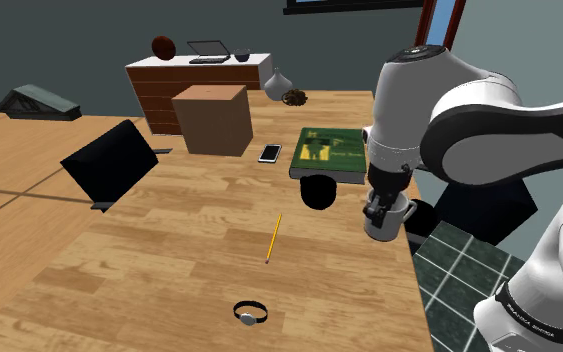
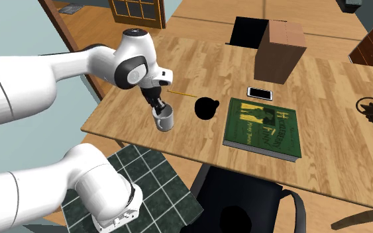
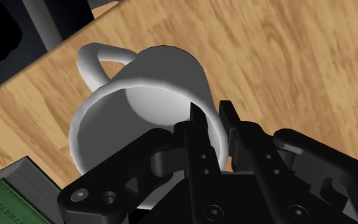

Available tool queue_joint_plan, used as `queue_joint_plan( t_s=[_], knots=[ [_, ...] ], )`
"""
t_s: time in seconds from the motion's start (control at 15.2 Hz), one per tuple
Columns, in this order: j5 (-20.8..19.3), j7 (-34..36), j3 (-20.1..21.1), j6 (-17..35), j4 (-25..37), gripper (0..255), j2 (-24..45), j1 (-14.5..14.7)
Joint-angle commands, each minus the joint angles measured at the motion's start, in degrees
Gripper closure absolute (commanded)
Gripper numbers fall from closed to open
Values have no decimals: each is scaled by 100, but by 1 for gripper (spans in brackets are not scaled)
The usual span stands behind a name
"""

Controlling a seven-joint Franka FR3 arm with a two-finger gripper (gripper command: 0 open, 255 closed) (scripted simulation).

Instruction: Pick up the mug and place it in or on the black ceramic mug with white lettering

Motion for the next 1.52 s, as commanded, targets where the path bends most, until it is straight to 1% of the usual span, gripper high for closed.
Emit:
queue_joint_plan(
  t_s=[0.0,1.06,1.45],
  knots=[
    [-25,-10,-37,-181,133,255,-48,-9],
    [-189,-51,-263,-1431,1203,255,-230,-75],
    [-592,-354,-440,-1136,2118,255,992,-494]
  ],
)
